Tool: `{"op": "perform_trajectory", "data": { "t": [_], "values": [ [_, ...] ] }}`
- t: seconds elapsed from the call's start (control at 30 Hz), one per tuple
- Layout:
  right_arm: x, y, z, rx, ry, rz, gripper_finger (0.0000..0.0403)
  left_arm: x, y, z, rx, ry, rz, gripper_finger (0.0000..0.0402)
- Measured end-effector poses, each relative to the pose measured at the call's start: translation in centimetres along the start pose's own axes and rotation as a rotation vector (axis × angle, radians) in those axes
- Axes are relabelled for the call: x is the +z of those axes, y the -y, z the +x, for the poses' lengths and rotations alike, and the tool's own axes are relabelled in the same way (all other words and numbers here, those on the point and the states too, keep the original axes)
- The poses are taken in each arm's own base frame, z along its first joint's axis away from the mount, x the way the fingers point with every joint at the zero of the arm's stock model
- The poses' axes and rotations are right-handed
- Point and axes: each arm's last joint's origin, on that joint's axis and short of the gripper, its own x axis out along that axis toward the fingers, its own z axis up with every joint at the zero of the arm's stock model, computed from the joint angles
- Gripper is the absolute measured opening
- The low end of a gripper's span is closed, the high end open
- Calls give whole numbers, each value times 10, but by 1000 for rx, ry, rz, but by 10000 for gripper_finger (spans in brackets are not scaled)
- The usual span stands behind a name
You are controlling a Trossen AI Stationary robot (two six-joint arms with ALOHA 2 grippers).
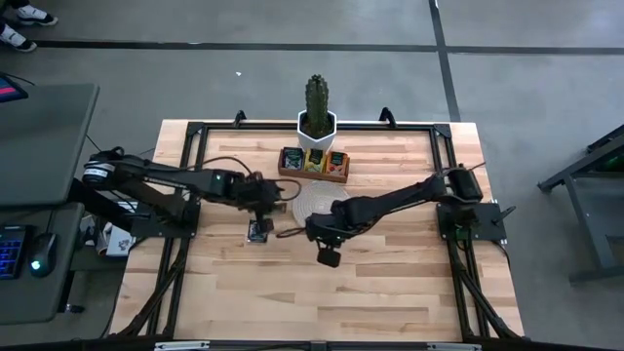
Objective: Pick & Place Tea
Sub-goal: Put the purple tea bag into the left section of the wooden organizer
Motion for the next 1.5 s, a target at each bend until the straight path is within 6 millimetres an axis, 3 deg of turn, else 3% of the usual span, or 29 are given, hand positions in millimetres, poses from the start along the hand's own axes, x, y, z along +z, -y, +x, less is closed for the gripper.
{"op": "perform_trajectory", "data": {
  "t": [0.2, 0.5, 0.67, 0.97, 1.5],
  "values": [
    [-34, 5, -19, 29, 173, 87, 0, 19, -27, -8, 102, 53, 114, 0],
    [-112, 44, -45, 169, 515, 358, 0, 39, -85, -8, 161, 165, 164, 0],
    [-137, 61, -51, 215, 578, 451, 0, 46, -114, -11, 177, 251, 220, 0],
    [-143, 67, -58, 192, 642, 449, 0, 47, -143, 16, 100, 241, 226, 0],
    [-142, 68, -58, 177, 660, 465, 0, 43, -147, 52, 55, 162, 273, 0]
  ]
}}
